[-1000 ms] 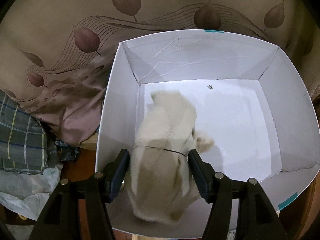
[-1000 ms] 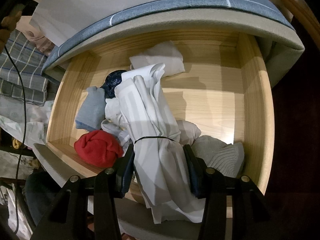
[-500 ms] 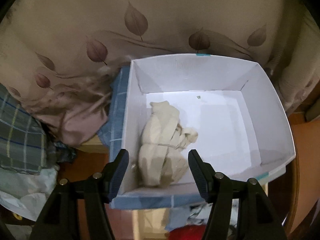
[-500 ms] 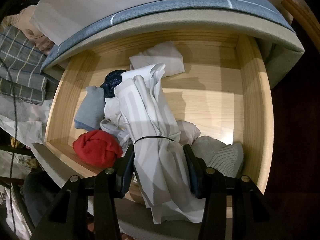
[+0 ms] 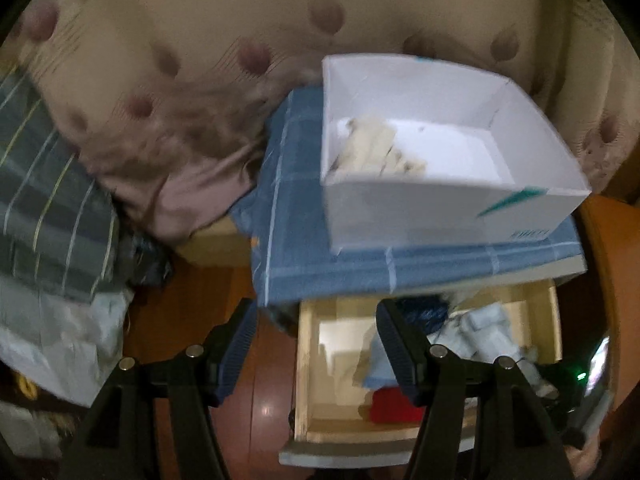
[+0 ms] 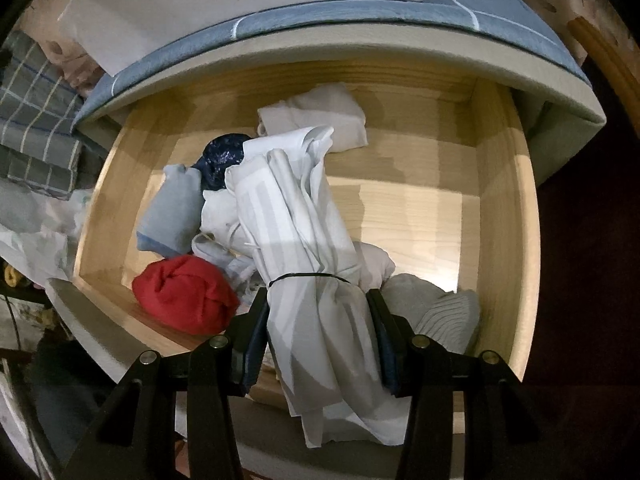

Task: Take underwear out of drawer
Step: 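Withdraw the left tool from the box back over the drawer, then lift the white striped underwear with the right tool over the white box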

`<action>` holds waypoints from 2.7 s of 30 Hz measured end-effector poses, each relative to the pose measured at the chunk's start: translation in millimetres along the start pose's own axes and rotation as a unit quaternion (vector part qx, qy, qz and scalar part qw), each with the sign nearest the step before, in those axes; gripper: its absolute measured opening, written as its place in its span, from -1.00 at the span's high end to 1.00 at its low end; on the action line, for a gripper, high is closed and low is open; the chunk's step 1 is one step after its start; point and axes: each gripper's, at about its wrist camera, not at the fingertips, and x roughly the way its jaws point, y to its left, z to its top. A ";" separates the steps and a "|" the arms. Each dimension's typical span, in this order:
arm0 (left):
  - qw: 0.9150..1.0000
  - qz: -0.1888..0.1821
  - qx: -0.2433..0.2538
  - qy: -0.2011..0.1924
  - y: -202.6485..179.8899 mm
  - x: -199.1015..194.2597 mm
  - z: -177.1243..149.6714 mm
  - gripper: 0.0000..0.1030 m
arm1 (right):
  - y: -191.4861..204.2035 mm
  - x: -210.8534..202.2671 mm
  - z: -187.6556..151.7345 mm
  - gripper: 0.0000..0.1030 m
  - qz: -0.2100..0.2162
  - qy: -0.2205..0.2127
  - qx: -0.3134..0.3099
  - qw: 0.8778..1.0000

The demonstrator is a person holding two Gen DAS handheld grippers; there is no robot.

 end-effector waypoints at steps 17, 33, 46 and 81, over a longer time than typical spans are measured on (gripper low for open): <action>0.997 0.009 -0.063 0.050 -3.5 89.7 -102.8 -0.23 | 9.8 -2.9 -2.0 0.16 -0.036 -0.005 -0.022 0.999; 0.996 0.000 -0.082 0.022 -1.6 93.5 -118.3 -0.23 | 22.7 -34.8 20.0 0.19 -0.013 0.003 -0.049 0.999; 0.996 -0.015 -0.087 0.024 2.9 95.6 -118.5 -0.23 | 31.6 -98.1 8.1 0.20 0.019 0.015 -0.049 0.998; 0.997 -0.007 -0.082 0.010 1.7 91.2 -119.3 -0.23 | 65.4 -149.5 235.0 0.20 -0.087 -0.143 -0.067 0.984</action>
